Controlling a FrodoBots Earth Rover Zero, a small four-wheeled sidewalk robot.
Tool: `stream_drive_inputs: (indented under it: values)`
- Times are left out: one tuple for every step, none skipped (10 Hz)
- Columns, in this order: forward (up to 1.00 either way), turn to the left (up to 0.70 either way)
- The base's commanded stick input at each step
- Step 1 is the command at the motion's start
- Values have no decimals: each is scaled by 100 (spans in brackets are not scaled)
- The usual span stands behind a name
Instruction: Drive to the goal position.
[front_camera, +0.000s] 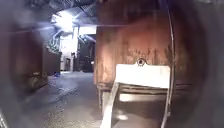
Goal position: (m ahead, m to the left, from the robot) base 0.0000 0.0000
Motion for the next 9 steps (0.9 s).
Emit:
stream_drive_inputs:
  values:
    - [12,3]
    - [12,3]
    - [12,3]
    - [12,3]
    - [12,3]
    - [12,3]
    - [12,3]
    - [12,3]
    - [12,3]
